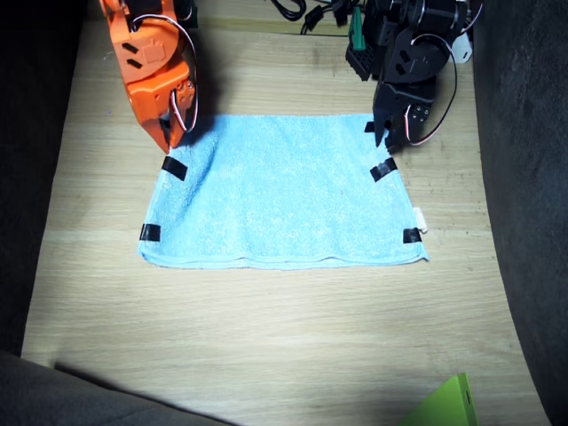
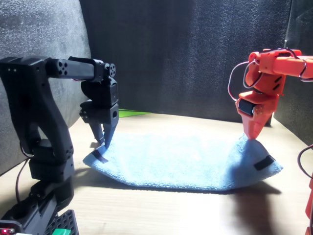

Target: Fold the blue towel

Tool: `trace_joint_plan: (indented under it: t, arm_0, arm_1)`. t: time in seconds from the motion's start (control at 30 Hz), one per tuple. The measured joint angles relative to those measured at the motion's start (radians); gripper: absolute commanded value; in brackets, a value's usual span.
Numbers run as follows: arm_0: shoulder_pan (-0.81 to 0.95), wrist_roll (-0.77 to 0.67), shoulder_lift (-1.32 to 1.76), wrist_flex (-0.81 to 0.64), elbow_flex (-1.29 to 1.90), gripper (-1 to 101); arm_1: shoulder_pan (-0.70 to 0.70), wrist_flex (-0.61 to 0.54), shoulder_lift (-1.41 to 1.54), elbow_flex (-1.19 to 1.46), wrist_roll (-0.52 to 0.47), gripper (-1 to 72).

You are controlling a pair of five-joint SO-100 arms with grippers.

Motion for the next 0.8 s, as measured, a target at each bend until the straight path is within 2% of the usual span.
trace_joint_plan:
  t: [0.3,0.6,0.8]
  arm_0:
    - [-0.057,-0.014,-0.006,0.055,-0.071,0]
    - [-0.086,-0.014,-0.071,0.091,-0.158,0]
    - [-0.107,-0.009,-0.124,0.123,-0.242,0]
  arm_1:
    - [0.107,0.072,-0.124,-0.196,0.026,0.0]
    - [0.196,0.199,-0.265,-0.451,0.029,0.0]
    - [0.247,0.209,-0.336,-0.575,0.025,-0.1]
